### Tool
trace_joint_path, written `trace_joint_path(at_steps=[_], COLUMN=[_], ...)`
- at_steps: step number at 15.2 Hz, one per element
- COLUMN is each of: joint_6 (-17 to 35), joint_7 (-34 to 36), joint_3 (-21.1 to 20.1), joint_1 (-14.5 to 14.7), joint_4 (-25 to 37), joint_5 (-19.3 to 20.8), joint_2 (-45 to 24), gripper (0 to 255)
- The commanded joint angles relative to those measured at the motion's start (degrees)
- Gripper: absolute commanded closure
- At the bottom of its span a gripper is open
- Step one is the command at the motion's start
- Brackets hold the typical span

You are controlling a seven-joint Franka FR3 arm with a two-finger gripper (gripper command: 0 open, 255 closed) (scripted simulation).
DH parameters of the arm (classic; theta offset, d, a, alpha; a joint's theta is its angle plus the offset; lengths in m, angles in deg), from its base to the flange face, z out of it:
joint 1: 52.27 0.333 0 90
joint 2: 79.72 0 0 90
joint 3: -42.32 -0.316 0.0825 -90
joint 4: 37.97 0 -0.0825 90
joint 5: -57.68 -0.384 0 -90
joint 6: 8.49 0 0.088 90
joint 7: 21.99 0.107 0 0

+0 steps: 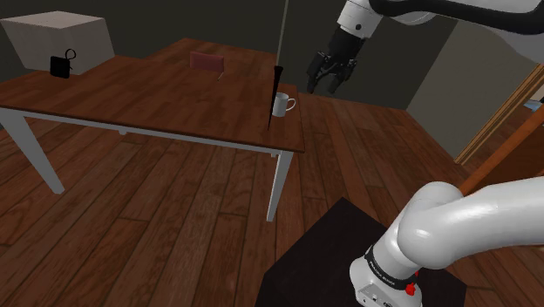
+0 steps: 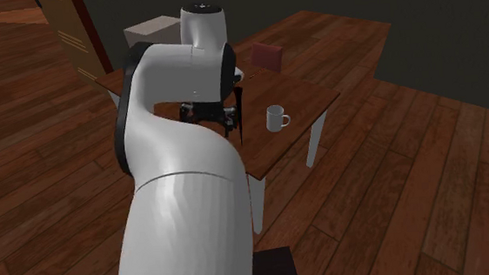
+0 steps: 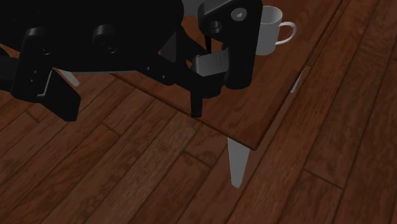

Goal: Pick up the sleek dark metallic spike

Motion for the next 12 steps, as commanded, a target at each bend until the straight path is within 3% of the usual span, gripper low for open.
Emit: trace_joint_path(at_steps=[1, 12], joint_6=[1.3, 3.2], joint_7=[-0.7, -5.6], joint_3=[1.1, 6.9], joint_1=[0.0, -0.4], joint_4=[3.3, 25.5], joint_5=[-0.4, -6.1], joint_2=[-4.6, -29.0], gripper=[0, 0])
